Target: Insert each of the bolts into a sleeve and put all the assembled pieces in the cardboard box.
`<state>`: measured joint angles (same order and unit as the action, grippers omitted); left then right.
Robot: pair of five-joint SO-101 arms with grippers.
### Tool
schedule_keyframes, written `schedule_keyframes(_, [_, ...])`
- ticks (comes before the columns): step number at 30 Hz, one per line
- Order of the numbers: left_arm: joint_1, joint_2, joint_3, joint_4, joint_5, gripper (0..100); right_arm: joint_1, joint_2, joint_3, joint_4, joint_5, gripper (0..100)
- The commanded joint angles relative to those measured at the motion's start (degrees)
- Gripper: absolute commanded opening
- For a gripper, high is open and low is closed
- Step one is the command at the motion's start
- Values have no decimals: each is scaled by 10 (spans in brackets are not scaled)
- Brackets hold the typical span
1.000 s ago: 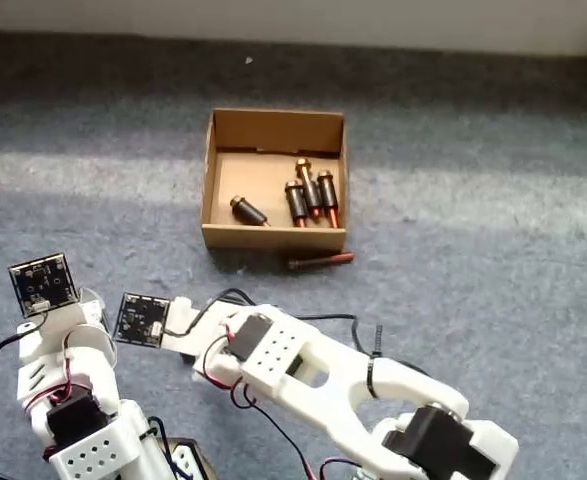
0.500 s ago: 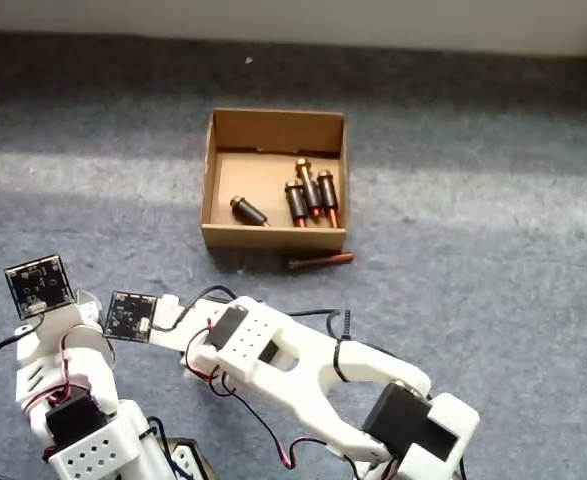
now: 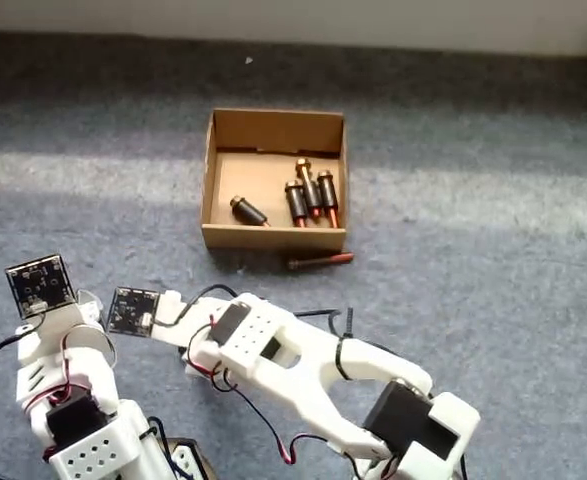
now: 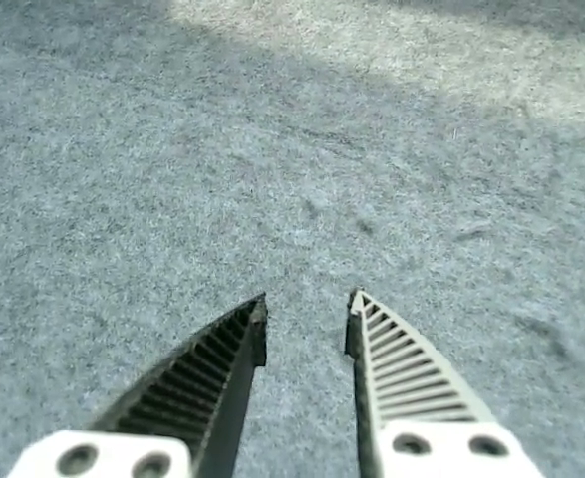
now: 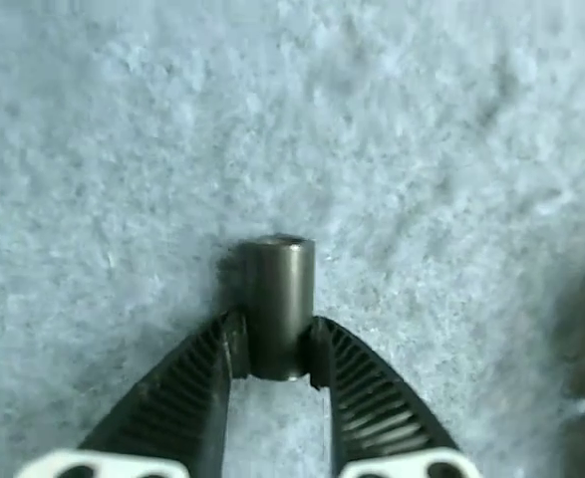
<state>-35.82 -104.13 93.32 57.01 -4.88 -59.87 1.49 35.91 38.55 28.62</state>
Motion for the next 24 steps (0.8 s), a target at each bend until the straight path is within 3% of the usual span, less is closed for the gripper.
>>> schedule_keyframes(1, [12,-3,-22,-9,4,160,45,-3,-19,6,4,8])
schedule_keyframes(7, [12,-3,-22,-9,4,160,95,-4,-19,12,4,8])
schedule_keyframes(11, [12,-3,-22,-9,4,160,109,-5,-27,104,4,8])
schedule_keyframes(17, [12,-3,-22,-8,3,160,115,-51,-56,217,4,8])
schedule_keyframes(24, [12,-3,-22,-7,3,160,105,-36,-43,233,0,12])
